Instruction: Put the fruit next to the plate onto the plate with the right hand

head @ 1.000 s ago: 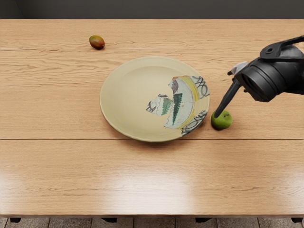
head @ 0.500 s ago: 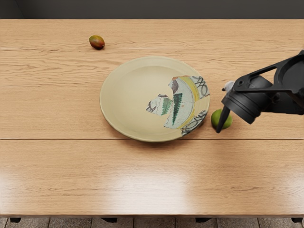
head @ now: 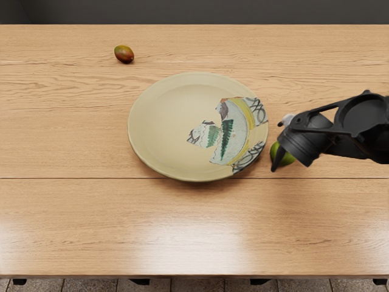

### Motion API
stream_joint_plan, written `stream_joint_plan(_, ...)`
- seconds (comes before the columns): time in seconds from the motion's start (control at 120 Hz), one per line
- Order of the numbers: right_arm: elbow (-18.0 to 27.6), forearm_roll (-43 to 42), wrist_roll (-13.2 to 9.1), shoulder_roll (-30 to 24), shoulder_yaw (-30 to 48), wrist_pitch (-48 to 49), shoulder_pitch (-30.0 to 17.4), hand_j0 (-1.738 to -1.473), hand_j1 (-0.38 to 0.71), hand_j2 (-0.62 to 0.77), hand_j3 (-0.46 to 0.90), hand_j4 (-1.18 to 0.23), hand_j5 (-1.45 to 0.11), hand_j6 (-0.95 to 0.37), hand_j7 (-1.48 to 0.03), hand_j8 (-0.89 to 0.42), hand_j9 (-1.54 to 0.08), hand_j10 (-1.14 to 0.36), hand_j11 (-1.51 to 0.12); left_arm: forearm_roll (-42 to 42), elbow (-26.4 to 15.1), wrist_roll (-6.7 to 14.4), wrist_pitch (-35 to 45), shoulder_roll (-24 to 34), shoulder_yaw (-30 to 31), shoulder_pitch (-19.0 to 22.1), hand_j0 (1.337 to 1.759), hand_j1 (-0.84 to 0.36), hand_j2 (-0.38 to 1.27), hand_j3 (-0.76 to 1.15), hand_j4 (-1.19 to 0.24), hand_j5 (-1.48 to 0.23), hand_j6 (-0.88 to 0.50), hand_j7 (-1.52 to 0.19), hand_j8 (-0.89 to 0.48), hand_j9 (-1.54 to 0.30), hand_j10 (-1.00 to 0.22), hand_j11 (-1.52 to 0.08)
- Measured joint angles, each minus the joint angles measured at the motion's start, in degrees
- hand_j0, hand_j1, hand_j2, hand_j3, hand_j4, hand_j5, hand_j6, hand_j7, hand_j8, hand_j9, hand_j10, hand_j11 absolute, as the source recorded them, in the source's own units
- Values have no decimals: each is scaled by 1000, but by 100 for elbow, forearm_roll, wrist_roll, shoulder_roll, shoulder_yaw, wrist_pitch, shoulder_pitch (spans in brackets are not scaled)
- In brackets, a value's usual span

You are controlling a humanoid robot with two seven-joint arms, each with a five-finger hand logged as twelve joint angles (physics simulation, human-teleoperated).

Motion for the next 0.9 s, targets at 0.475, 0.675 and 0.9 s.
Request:
stream_joint_plan(0.475,-66,-65,0,-64,18,5,-84,-1658,-127,-36,0,-186,-241,-186,-241,-186,-241,-186,-241,0,0,-1,0,0,0,0,1658,349,0,0,0,0,0,0,0,0,0,0)
stream_joint_plan(0.675,8,-65,0,-57,-23,2,-69,-1658,-182,-27,0,-140,-181,-141,-181,-140,-181,-140,-181,0,0,-1,0,0,0,0,1658,349,0,0,0,0,0,0,0,0,0,0)
stream_joint_plan(0.9,44,-65,0,-60,-26,2,11,-1658,-91,-42,0,-216,-280,-216,-280,-216,-280,-216,-280,0,0,0,0,0,0,0,1658,349,0,0,0,0,0,0,0,0,0,0)
